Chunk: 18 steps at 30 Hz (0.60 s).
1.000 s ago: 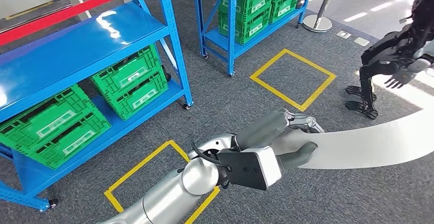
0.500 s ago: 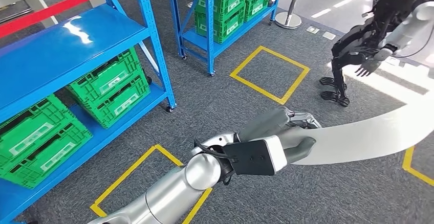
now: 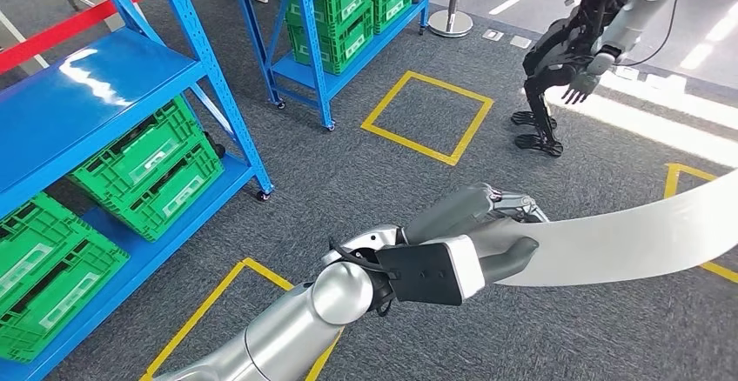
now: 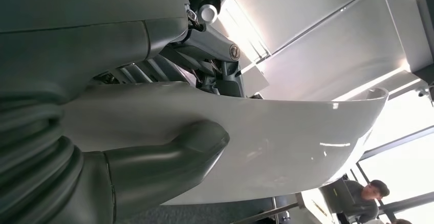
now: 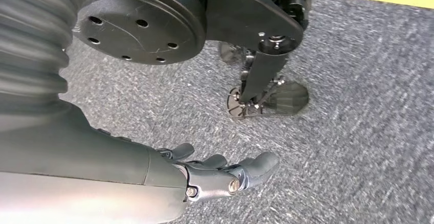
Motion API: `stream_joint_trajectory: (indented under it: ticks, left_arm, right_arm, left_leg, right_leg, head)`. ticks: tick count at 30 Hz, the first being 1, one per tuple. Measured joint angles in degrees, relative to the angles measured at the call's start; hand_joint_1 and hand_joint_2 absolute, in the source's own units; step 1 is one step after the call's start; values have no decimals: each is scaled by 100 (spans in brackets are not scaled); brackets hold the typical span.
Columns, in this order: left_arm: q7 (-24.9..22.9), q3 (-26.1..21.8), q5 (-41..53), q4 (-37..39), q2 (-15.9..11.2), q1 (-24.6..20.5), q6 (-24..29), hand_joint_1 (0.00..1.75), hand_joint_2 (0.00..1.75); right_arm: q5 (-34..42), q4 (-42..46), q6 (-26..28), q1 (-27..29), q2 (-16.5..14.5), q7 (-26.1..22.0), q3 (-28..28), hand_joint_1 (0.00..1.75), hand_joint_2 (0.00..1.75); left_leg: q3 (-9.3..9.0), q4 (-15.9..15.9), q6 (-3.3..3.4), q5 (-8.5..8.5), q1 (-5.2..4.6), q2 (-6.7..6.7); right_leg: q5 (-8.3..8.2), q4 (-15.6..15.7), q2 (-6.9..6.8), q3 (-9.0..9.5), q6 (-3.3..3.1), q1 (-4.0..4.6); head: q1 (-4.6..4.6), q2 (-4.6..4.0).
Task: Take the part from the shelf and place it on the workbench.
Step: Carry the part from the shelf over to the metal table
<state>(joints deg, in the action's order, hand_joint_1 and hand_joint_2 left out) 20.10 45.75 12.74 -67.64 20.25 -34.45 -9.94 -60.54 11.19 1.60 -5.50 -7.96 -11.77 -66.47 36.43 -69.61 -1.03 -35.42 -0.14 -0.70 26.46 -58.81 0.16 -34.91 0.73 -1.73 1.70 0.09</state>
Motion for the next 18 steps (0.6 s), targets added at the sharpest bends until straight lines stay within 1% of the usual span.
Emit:
stream_joint_trajectory:
  ticks: [1,2,3,4,5,6,7,8,9,10,11,12,13,14,15,16,17,18]
  left_arm:
    - [-1,0,31,1,-1,17,12,175,175]
    - [1,1,64,1,-1,33,28,175,175]
    - [5,1,88,-3,-1,45,46,175,175]
    - [14,2,95,-11,0,51,61,175,175]
    - [25,2,87,-23,1,53,71,175,175]
    - [34,2,60,-37,1,53,77,175,175]
    - [36,-1,23,-47,1,55,76,175,175]
    - [29,-3,-13,-54,2,59,71,175,175]
    - [21,-6,-41,-56,3,63,63,175,175]
    - [13,-8,-57,-57,5,66,55,175,175]
    - [9,-8,-62,-60,8,67,50,175,175]
    - [8,-8,-63,-62,10,65,46,175,175]
    - [6,-7,-61,-64,11,63,45,175,175]
    - [3,-7,-57,-64,11,64,45,175,175]
    - [1,-7,-50,-62,10,70,46,175,175]
    - [-1,-7,-35,-58,9,78,49,175,175]
    - [-1,-5,-17,-54,8,89,57,175,175]
    - [0,-4,9,-51,8,97,69,175,175]
  right_arm:
    - [0,0,0,1,0,-14,0,0,175]
    - [0,0,0,5,0,-25,0,0,175]
    - [0,0,0,10,-1,-34,0,0,175]
    - [0,0,0,13,-2,-38,0,0,175]
    - [1,0,0,14,-4,-40,0,0,175]
    - [3,0,0,12,-7,-40,0,0,175]
    - [6,0,0,6,-9,-40,0,0,175]
    - [11,0,1,4,-10,-38,0,0,175]
    - [17,0,1,5,-11,-37,0,0,175]
    - [21,0,2,10,-12,-33,0,0,175]
    - [27,0,1,18,-14,-30,0,0,175]
    - [31,0,-1,23,-15,-27,0,0,175]
    - [33,0,-3,23,-16,-24,0,0,175]
    - [34,0,-5,19,-17,-24,0,0,175]
    - [36,0,-5,15,-17,-22,0,0,175]
    - [37,0,-5,15,-18,-21,0,0,175]
    - [38,0,-5,19,-18,-19,0,0,175]
    - [39,0,-5,26,-18,-14,0,0,175]
  left_leg:
    - [155,-339,-13,-125,8,23]
    - [241,-523,-19,-149,13,31]
    - [227,-491,-18,-59,20,38]
    - [112,-244,-10,123,28,55]
    - [-69,144,4,339,38,115]
    - [-239,524,22,490,47,234]
    - [-358,805,40,581,54,339]
    - [-414,959,61,610,49,426]
    - [-417,997,86,598,38,463]
    - [-418,1014,121,619,33,424]
    - [-423,1036,162,641,34,374]
    - [-431,1059,203,664,44,320]
    - [-438,1084,237,684,56,257]
    - [-437,1093,258,692,56,193]
    - [-432,1094,272,692,47,131]
    - [-427,1090,279,689,37,65]
    - [-424,1085,286,684,28,2]
    - [-422,1078,289,679,22,-56]
  right_leg:
    - [-1,-2,42,-5,-3,0]
    - [-2,-6,87,-8,-3,-1]
    - [-3,-13,137,-10,-1,-3]
    - [-4,-22,191,-9,5,-6]
    - [-5,-30,244,-11,17,-12]
    - [-8,-42,293,-22,41,-11]
    - [-18,-47,343,-42,77,-13]
    - [-33,-44,385,-66,121,-20]
    - [-54,-33,426,-86,169,-28]
    - [-78,-12,469,-100,217,-41]
    - [-85,-12,448,-108,250,-51]
    - [-45,-70,373,-140,273,-45]
    - [57,-230,272,-218,288,-33]
    - [224,-518,155,-351,294,-21]
    - [417,-893,84,-526,303,-8]
    - [574,-1267,59,-694,310,-5]
    - [649,-1519,49,-801,311,-3]
    - [615,-1562,40,-802,308,-2]
  head:
    - [4,0]
    - [5,0]
    - [6,0]
    - [7,0]
    - [9,0]
    - [9,0]
    - [10,0]
    - [12,0]
    - [11,0]
    - [13,0]
    - [11,0]
    - [1,0]
    - [-11,0]
    - [-24,0]
    - [-36,0]
    - [-40,0]
    - [-41,0]
    - [-42,0]
